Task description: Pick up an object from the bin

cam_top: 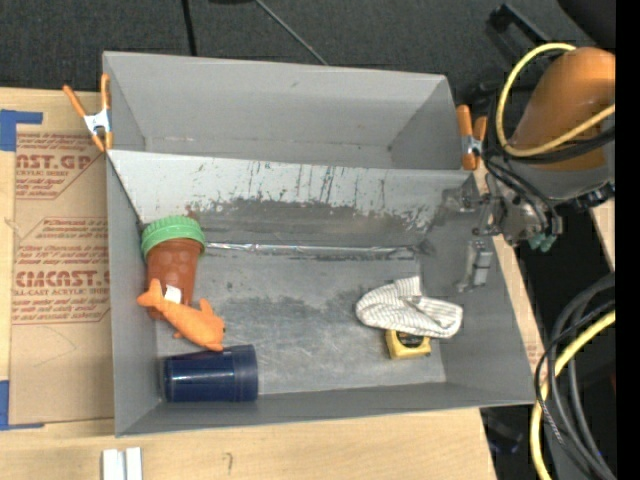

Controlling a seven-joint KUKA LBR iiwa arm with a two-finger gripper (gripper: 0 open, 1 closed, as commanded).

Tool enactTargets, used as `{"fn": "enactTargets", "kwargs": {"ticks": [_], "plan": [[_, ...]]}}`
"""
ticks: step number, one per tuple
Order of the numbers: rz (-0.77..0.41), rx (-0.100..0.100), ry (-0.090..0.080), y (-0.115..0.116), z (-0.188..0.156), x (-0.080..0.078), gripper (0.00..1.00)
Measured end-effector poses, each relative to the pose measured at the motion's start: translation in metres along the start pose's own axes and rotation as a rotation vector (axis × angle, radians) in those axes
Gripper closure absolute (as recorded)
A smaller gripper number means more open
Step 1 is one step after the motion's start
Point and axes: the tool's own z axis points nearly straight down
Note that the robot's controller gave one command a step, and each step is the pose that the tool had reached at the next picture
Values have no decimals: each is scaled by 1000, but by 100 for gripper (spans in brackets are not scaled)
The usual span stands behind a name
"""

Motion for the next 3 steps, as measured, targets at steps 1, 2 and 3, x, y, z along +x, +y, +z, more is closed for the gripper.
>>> {"fn": "enactTargets", "kwargs": {"ticks": [1,2,3], "plan": [[-2,1,-8,1,-5,-2,0],[29,2,-11,5,96,8,0],[38,0,-5,11,82,15,0]]}}
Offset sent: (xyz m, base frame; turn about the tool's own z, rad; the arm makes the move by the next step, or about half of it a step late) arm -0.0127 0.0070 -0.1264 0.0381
